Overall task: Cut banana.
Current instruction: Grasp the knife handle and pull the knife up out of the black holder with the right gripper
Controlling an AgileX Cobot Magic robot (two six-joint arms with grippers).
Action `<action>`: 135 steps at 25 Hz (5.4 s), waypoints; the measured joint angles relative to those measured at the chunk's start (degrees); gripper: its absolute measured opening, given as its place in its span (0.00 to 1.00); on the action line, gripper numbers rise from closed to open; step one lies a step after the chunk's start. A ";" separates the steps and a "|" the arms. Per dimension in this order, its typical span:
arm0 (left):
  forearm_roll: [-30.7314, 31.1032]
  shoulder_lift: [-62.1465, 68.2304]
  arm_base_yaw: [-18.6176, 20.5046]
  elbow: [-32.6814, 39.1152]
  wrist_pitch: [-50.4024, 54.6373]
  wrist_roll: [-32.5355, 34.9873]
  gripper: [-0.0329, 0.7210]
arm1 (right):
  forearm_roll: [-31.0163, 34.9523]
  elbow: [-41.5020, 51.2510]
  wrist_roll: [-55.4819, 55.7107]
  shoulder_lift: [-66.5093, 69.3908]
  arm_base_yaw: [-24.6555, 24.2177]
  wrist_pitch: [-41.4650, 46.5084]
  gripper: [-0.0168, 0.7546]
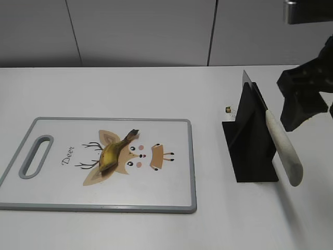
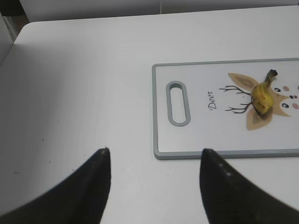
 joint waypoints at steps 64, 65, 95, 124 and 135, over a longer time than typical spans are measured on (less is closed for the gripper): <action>0.00 0.00 0.00 0.00 0.00 0.00 0.82 | 1.17 -0.11 3.16 20.39 -1.41 -3.10 0.47; 0.00 0.00 0.00 0.00 0.00 0.00 0.82 | 1.31 -0.11 3.16 20.39 -1.41 -3.10 0.45; 0.00 0.00 0.00 0.00 0.00 0.00 0.81 | 1.84 -0.11 4.72 17.29 -1.52 -1.05 0.23; 0.00 0.00 0.00 0.00 0.00 0.00 0.81 | -2.82 -9.24 5.79 9.59 -1.52 0.15 0.23; -0.45 0.00 0.00 0.00 0.00 0.00 0.78 | -5.26 -16.50 5.74 8.82 -1.52 0.52 0.23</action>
